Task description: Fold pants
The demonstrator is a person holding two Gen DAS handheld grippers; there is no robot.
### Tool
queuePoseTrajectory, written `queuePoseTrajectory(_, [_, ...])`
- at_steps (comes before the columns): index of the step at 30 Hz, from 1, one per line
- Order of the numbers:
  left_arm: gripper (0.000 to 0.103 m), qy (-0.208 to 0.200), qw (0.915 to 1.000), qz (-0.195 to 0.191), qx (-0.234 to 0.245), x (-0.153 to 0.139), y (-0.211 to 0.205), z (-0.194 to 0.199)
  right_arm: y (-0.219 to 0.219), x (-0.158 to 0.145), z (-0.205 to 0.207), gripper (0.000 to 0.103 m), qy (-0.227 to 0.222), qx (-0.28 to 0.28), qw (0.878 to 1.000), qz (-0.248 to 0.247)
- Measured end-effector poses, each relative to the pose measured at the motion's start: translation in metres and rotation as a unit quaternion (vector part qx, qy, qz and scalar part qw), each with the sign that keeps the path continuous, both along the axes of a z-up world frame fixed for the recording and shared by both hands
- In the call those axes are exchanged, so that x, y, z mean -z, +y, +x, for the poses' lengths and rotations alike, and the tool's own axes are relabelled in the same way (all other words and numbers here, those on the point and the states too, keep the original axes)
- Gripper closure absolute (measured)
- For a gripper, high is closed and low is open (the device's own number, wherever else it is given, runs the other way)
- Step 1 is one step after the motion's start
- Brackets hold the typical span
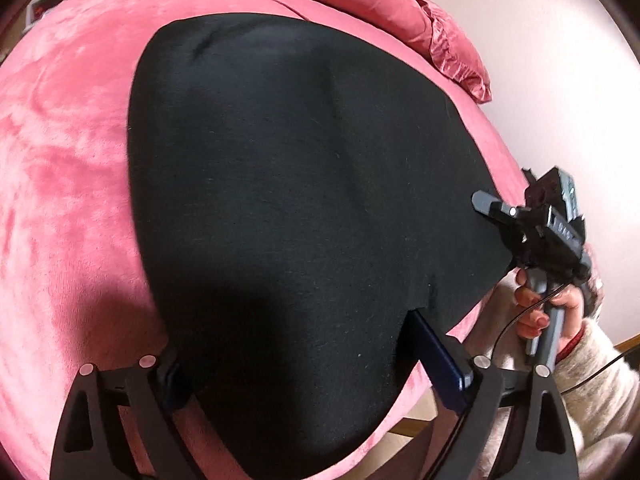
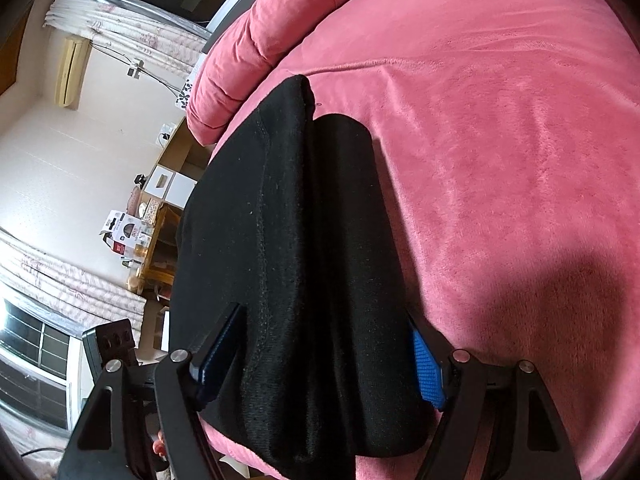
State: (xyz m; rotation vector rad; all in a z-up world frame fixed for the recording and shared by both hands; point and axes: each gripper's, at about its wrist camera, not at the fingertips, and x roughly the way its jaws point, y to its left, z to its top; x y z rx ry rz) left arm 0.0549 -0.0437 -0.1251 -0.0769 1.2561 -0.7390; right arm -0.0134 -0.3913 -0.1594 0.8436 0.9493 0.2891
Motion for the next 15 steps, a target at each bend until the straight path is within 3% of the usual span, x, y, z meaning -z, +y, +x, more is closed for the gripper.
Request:
queuePoseTrajectory(5, [0.008,-0.007,1.0000,0.005,0.001,0.000,-0.001,-0.002,-0.001,0.000,-0.001,0.026,-0.001,0.002,1.000,-0.002])
queuePoseTrajectory(15, [0.038,-0.045,0.9987,0.022,0.005,-0.014,-0.006,-0.013,0.006,-0.006,0.000,0.038,-0.013,-0.002,1.000,-0.026])
